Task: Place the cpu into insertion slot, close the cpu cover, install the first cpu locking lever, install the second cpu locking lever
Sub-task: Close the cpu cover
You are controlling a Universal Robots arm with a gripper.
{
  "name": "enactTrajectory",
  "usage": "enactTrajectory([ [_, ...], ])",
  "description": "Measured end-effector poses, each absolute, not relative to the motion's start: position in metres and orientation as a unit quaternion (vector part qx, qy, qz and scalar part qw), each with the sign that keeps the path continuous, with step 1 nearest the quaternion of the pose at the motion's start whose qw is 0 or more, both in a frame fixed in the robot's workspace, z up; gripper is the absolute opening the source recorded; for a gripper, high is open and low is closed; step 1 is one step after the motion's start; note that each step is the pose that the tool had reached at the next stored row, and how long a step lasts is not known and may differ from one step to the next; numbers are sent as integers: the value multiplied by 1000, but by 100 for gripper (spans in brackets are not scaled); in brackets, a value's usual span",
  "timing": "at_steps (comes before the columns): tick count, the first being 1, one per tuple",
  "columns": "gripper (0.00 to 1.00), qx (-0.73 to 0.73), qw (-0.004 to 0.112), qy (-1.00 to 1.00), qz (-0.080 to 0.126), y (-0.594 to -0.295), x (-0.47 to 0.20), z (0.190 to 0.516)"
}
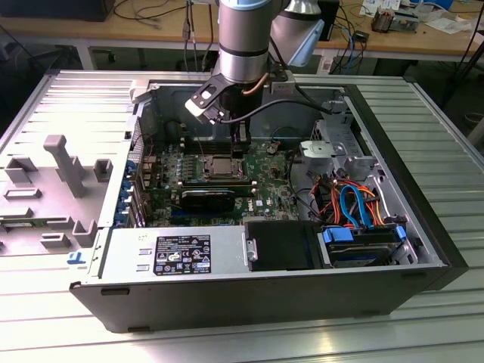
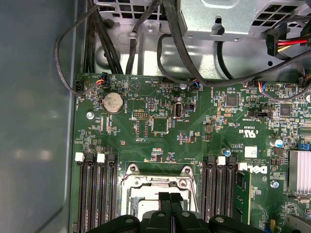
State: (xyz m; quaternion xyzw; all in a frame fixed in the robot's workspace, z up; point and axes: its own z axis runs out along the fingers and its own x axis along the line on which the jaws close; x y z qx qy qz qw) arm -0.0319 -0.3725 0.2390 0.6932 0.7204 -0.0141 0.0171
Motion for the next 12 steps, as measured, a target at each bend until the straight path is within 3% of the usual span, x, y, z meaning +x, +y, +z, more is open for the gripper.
enactTrajectory([
  [12,11,692,17,722,-14,-373,-47,238],
])
